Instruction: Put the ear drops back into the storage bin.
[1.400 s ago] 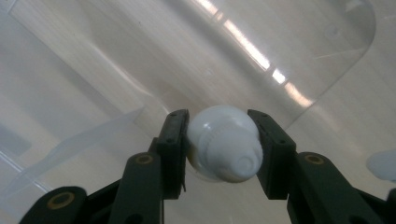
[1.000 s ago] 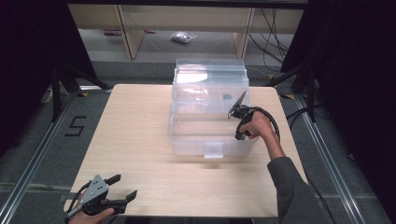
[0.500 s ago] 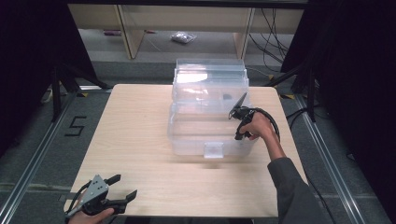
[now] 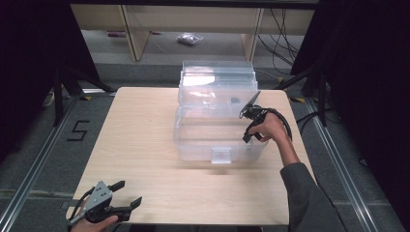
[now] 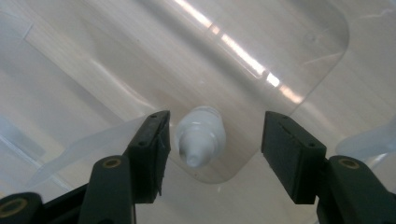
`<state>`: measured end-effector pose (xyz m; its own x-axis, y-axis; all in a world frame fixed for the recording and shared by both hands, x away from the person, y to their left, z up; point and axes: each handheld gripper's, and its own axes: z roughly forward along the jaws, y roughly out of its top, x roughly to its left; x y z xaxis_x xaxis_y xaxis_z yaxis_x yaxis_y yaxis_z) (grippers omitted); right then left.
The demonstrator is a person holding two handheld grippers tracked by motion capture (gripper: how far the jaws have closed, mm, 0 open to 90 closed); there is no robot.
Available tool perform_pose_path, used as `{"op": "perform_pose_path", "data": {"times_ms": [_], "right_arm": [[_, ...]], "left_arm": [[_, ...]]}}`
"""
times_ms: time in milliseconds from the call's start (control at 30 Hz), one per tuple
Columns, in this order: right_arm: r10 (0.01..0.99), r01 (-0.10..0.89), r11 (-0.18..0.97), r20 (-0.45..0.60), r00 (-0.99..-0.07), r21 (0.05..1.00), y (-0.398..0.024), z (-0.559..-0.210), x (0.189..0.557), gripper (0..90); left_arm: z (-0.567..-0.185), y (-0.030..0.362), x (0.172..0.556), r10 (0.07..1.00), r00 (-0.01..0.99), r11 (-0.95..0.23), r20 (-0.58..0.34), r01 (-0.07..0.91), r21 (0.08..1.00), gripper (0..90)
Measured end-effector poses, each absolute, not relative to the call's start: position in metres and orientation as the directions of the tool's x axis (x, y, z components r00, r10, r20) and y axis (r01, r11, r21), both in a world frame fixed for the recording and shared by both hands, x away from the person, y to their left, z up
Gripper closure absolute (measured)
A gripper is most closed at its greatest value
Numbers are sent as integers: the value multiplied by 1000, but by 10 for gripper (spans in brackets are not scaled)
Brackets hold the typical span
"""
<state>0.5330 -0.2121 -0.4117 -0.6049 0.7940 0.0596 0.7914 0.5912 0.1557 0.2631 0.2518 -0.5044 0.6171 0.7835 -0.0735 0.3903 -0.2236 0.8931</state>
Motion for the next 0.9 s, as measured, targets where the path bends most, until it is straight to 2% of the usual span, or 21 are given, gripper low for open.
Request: {"op": "perform_pose_path", "data": {"times_ms": [200, 367, 400, 533, 900], "right_arm": [[763, 755, 627, 42, -644, 190, -214, -407, 532, 409], [779, 770, 604, 53, -625, 206, -213, -403, 527, 390], [756, 742, 630, 41, -654, 230, -215, -403, 529, 387], [764, 754, 617, 60, -642, 225, -215, -400, 526, 372], [762, 741, 607, 55, -645, 288, -218, -389, 518, 316]], "left_arm": [[-505, 251, 263, 785, 614, -212, -82, 391, 896, 148], [-504, 252, 263, 785, 615, -225, -73, 392, 892, 147], [-505, 251, 263, 785, 614, -210, -83, 390, 896, 147], [-505, 251, 263, 784, 616, -217, -78, 390, 895, 147], [-505, 252, 263, 782, 619, -220, -77, 388, 895, 147]]}}
